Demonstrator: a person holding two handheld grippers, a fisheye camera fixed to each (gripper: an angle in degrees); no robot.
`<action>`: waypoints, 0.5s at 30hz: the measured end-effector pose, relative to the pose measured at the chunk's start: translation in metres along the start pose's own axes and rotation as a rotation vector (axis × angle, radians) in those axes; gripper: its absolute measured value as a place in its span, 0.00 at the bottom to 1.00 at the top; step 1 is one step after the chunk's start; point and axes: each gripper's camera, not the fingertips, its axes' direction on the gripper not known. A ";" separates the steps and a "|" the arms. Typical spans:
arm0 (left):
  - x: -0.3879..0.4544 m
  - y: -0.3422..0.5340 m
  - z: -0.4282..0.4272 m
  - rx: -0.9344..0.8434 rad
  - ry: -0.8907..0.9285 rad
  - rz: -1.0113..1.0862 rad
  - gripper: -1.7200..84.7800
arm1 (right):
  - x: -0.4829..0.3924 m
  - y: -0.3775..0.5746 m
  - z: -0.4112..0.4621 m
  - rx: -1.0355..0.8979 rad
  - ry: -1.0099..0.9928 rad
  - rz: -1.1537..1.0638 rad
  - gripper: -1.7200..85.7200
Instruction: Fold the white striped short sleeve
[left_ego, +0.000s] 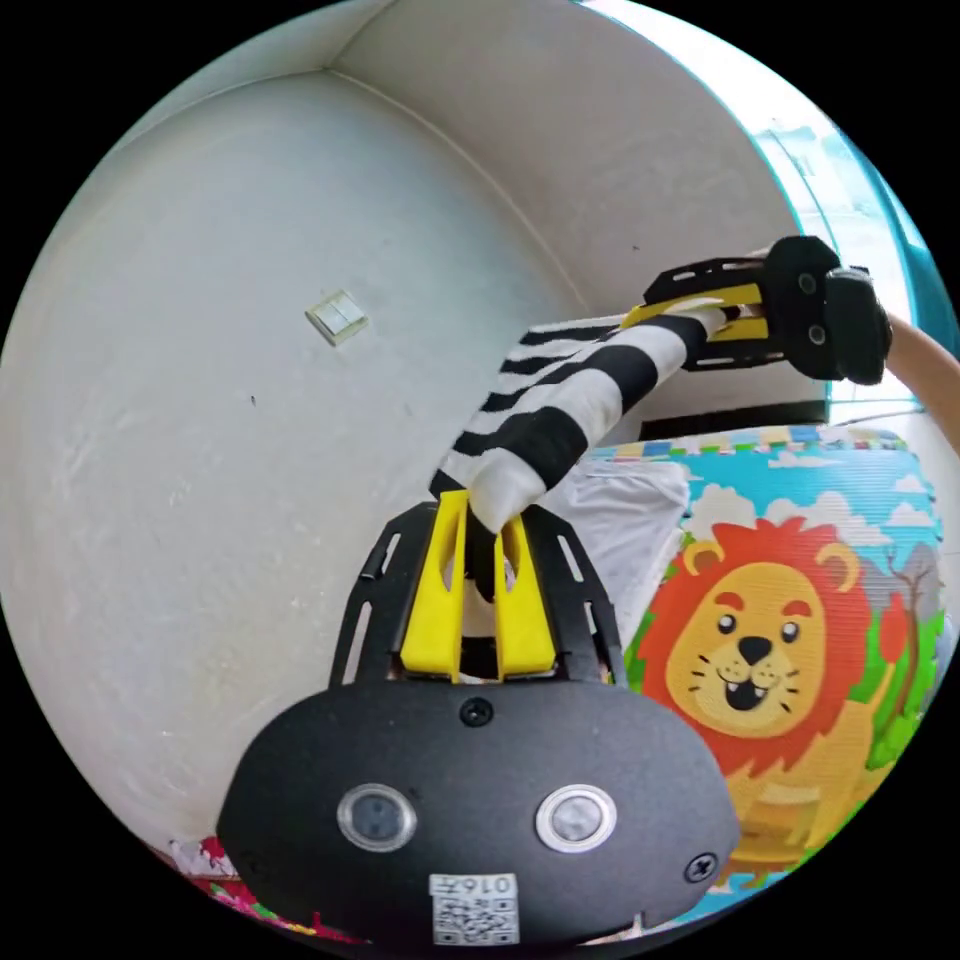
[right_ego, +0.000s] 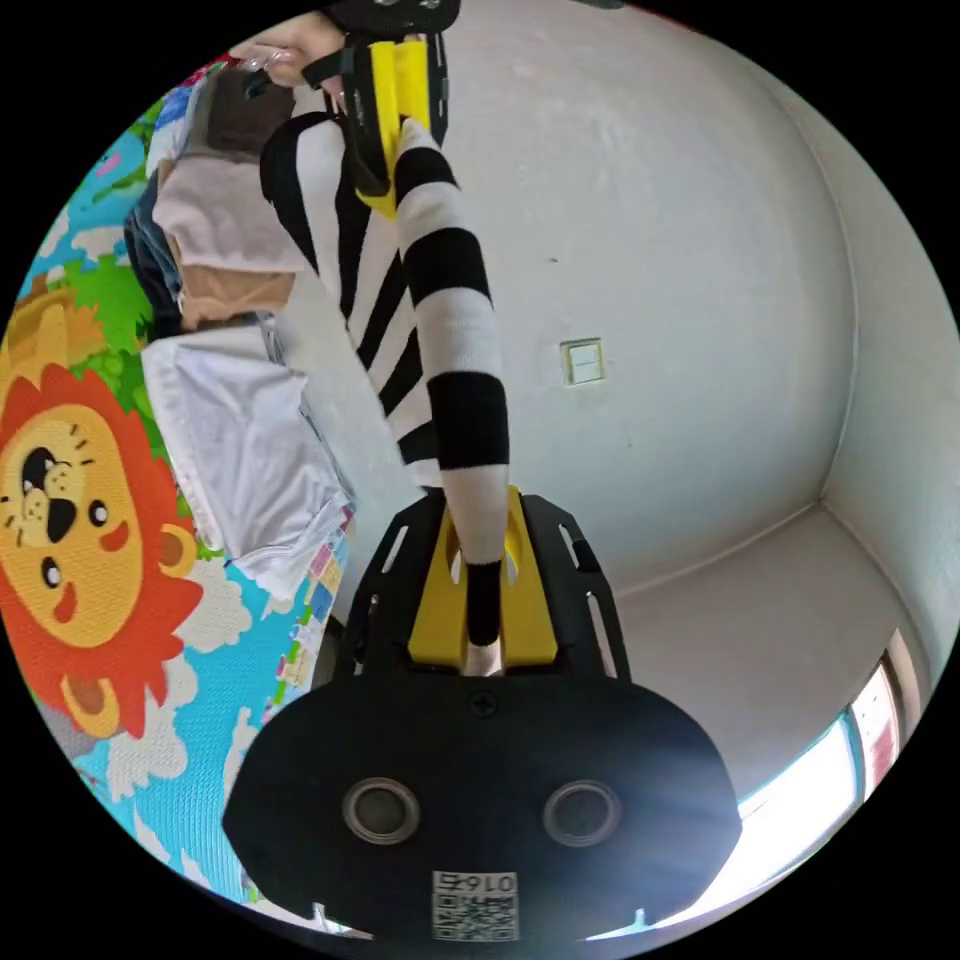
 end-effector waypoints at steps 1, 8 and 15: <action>0.006 0.009 0.020 -0.007 -0.009 -0.005 0.05 | -0.021 0.000 0.036 -0.015 0.010 -0.018 0.05; 0.102 0.146 0.172 -0.410 0.084 -0.012 0.04 | -0.190 0.014 0.181 -0.327 -0.317 -0.131 0.08; 0.061 0.230 0.088 -0.323 0.216 -0.071 0.01 | -0.190 0.099 0.148 -0.227 -0.282 -0.138 0.09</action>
